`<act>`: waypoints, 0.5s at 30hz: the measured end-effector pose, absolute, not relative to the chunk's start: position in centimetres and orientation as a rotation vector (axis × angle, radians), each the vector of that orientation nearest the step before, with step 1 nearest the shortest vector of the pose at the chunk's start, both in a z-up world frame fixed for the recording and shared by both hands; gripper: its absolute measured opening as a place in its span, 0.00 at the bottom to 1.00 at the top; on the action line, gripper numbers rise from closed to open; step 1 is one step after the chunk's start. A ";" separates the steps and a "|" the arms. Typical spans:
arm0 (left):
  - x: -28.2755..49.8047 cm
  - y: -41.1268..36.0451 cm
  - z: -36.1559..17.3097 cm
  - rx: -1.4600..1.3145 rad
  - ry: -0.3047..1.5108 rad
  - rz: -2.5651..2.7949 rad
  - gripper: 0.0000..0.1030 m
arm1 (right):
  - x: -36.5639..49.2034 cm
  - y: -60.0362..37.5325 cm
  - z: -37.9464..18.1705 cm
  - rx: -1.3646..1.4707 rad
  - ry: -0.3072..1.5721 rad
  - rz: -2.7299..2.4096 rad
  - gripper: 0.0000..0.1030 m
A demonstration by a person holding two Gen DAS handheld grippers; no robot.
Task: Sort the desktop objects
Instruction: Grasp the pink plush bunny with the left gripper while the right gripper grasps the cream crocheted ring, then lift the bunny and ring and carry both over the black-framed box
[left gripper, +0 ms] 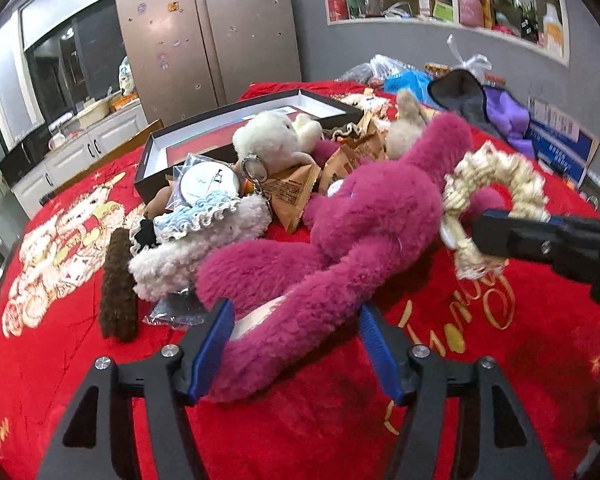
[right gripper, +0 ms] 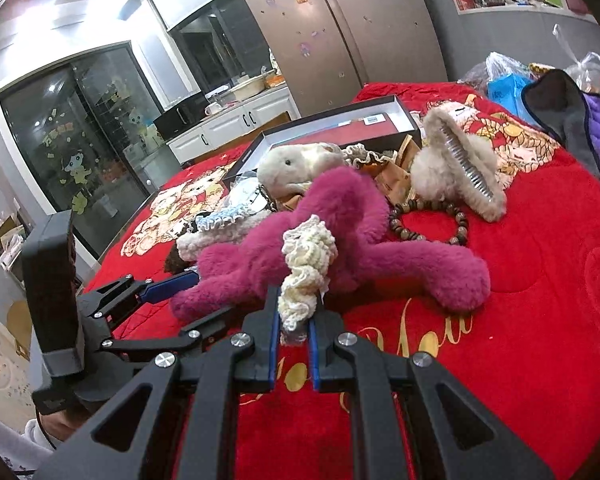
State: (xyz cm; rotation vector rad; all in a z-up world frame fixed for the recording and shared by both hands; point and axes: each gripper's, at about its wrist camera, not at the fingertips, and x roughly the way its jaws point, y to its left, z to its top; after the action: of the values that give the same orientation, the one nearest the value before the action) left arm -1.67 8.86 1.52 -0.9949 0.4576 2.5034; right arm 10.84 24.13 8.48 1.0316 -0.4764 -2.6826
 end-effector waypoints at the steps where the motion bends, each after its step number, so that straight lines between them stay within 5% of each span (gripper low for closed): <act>1: -1.8 9.0 1.4 -0.996 0.470 2.505 0.64 | 10.8 24.2 8.4 1.033 -0.477 -2.685 0.12; 5: -2.2 9.1 1.0 -1.011 0.478 2.503 0.62 | 10.8 24.3 8.5 1.035 -0.473 -2.696 0.12; 6: -2.3 9.1 1.1 -1.013 0.473 2.506 0.49 | 10.9 24.3 8.5 1.036 -0.474 -2.697 0.12; 9: -2.6 8.3 1.4 -1.034 0.419 2.520 0.36 | 10.9 24.5 8.5 1.039 -0.482 -2.699 0.12; 15: -2.3 7.1 2.6 -1.051 0.300 2.514 0.26 | 11.4 24.1 9.2 1.019 -0.459 -2.715 0.12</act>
State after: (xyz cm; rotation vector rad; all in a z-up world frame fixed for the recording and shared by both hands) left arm -2.31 7.11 2.62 -1.0507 0.3002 2.5139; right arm 11.42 24.08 9.25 1.0194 -0.4589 -2.7147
